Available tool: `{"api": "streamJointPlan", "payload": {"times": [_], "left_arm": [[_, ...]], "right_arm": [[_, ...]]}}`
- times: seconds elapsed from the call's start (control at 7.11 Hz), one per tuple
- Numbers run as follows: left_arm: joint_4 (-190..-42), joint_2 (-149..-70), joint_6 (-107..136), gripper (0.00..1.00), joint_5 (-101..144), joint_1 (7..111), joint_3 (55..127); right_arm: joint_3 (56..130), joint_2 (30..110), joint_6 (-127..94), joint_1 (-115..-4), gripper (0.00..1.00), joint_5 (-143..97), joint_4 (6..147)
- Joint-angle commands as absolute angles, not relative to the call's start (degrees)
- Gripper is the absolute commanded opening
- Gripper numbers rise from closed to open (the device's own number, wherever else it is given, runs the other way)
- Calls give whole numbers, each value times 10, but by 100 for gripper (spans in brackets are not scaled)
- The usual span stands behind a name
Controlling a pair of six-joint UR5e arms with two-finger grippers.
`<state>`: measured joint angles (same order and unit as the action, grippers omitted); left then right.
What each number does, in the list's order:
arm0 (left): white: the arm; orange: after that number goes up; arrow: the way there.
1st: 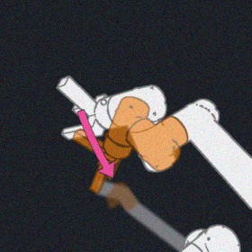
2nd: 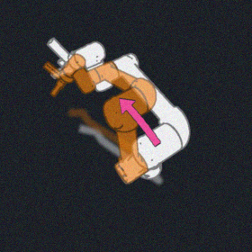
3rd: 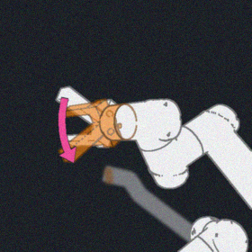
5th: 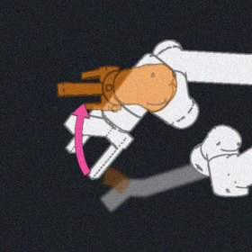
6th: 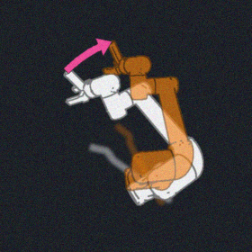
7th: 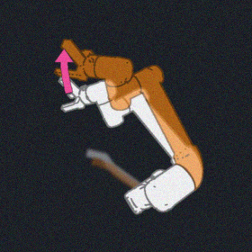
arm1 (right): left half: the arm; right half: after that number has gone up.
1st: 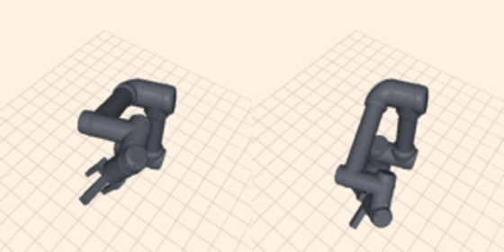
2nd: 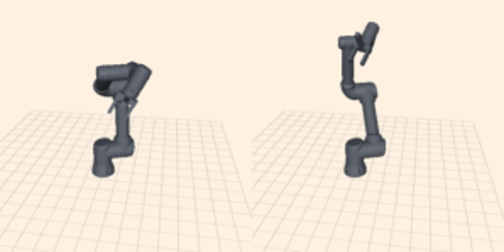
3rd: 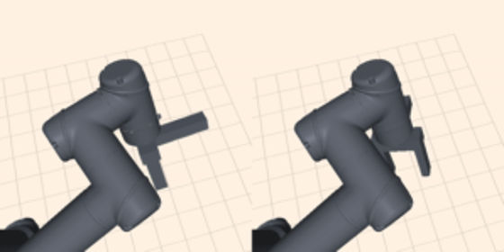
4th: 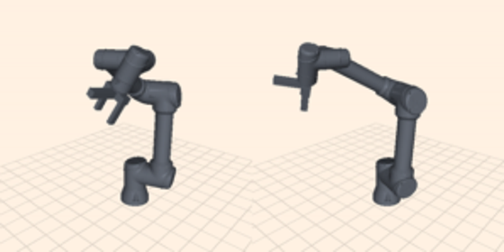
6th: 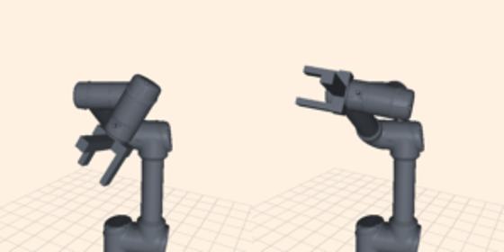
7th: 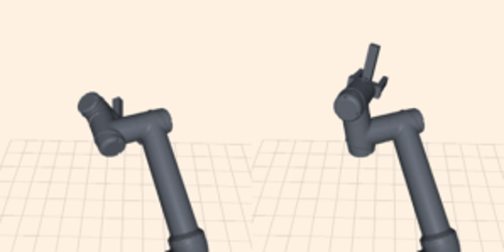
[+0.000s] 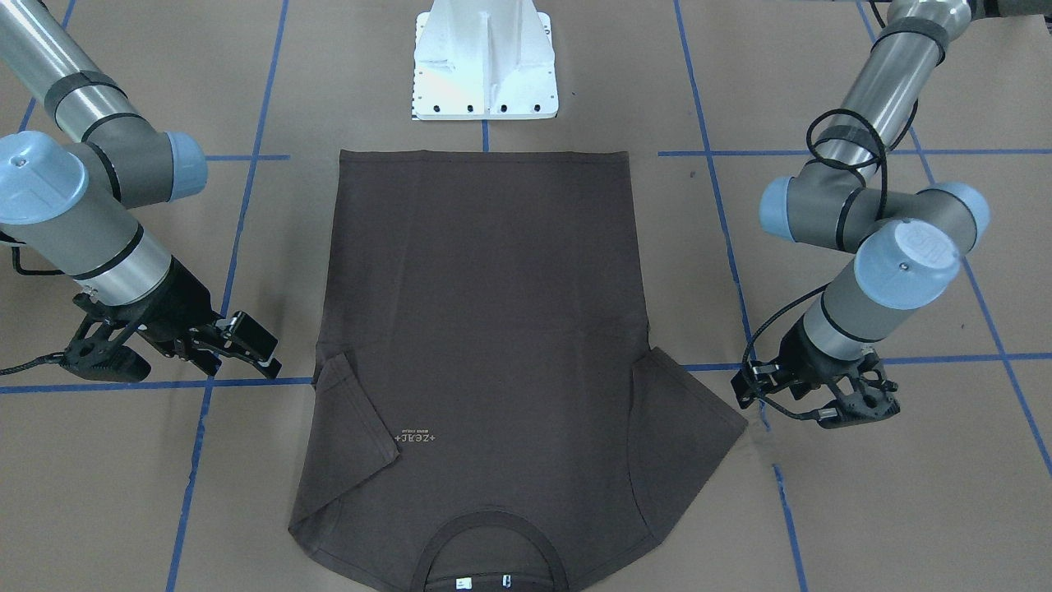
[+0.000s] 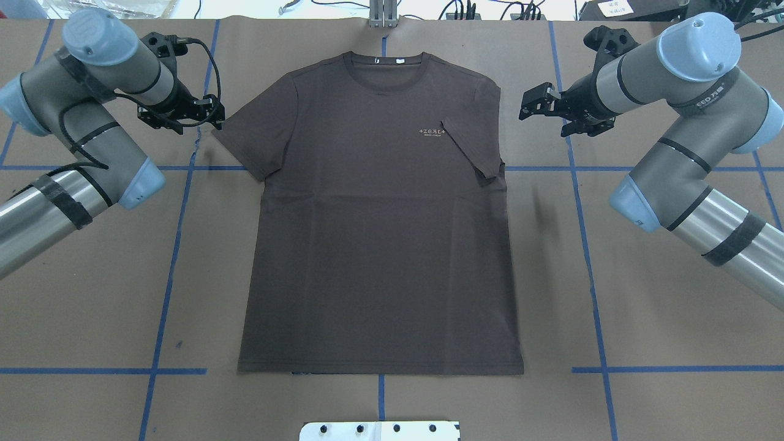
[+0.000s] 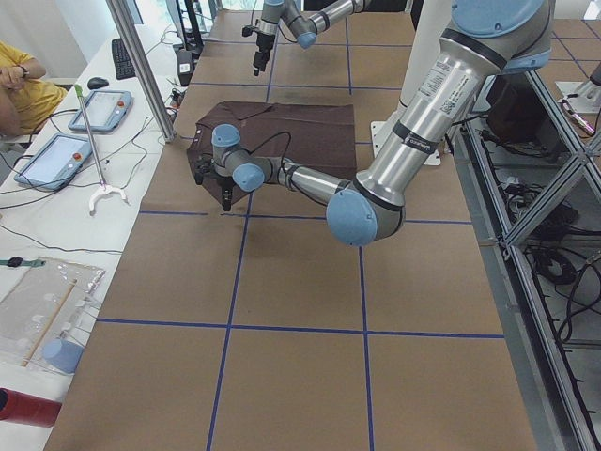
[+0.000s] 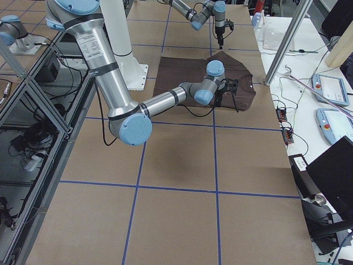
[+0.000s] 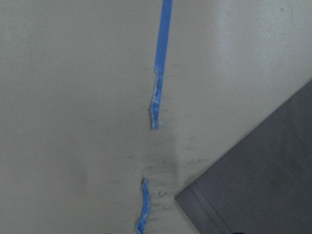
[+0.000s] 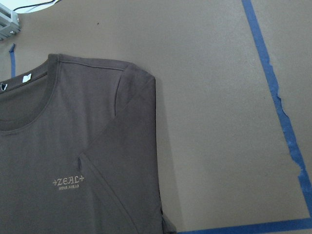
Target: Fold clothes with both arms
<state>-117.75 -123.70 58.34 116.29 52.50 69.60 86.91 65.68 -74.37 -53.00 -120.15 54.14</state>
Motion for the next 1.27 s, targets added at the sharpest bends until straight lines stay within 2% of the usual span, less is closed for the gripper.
{"api": "streamJointPlan", "payload": {"times": [0.0,0.42,0.56,0.84,0.99,1.13], "left_arm": [[-1187,-1252,583,78,1150,509,671],[-1220,-1256,583,71,1135,508,645],[-1221,-1259,583,64,1135,508,644],[-1223,-1261,582,56,1135,508,641],[-1225,-1263,583,40,1135,508,639],[-1225,-1263,583,21,1135,508,639]], "right_arm": [[867,657,-743,-529,100,-1201,541],[870,657,-744,-529,100,-1201,541],[870,657,-744,-527,100,-1201,541],[870,657,-744,-528,100,-1201,541],[870,657,-744,-527,100,-1201,541],[870,658,-744,-527,100,-1201,541]]}}
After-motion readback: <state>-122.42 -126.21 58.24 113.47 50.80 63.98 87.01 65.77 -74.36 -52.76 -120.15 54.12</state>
